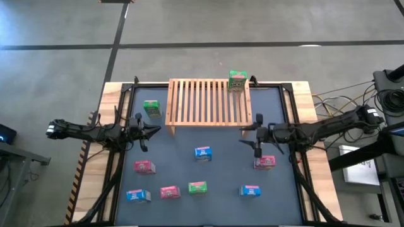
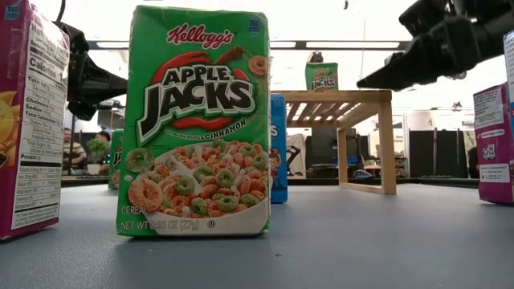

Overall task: Stack cereal on shelf
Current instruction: Put the top green cereal box on the shelf aligned with the other green cereal box

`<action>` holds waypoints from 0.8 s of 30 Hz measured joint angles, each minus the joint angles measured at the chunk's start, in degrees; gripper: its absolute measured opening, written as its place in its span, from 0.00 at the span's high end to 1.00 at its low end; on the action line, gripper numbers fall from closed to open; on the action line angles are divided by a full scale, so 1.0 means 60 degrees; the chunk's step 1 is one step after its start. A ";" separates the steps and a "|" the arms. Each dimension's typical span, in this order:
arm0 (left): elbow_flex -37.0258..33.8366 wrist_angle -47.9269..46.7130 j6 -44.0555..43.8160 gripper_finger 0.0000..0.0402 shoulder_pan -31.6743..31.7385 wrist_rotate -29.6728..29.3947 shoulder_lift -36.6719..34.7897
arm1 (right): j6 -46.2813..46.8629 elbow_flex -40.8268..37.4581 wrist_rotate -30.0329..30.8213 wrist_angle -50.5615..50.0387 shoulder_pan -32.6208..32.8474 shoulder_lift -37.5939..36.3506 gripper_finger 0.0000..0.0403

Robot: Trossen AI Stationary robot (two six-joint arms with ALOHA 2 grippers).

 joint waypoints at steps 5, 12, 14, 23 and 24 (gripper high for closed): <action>0.0002 0.0000 0.0000 1.00 -0.0004 0.0004 0.0002 | 0.0082 -0.0528 -0.0012 0.0886 0.0002 -0.0059 0.46; -0.0001 0.0000 -0.0003 1.00 -0.0004 0.0004 0.0001 | 0.0114 -0.0693 -0.0023 0.1161 0.0002 -0.0082 0.46; 0.0000 0.0000 0.0000 1.00 -0.0002 0.0002 0.0000 | 0.0184 -0.0704 -0.0052 0.1157 0.0002 -0.0073 0.46; -0.0001 0.0000 0.0000 1.00 -0.0003 0.0000 -0.0001 | 0.0264 -0.0703 -0.0271 0.1159 0.0002 -0.0073 0.46; -0.0002 0.0000 -0.0003 1.00 -0.0003 0.0000 0.0002 | 0.0264 -0.0693 -0.0271 0.1162 0.0002 -0.0073 0.46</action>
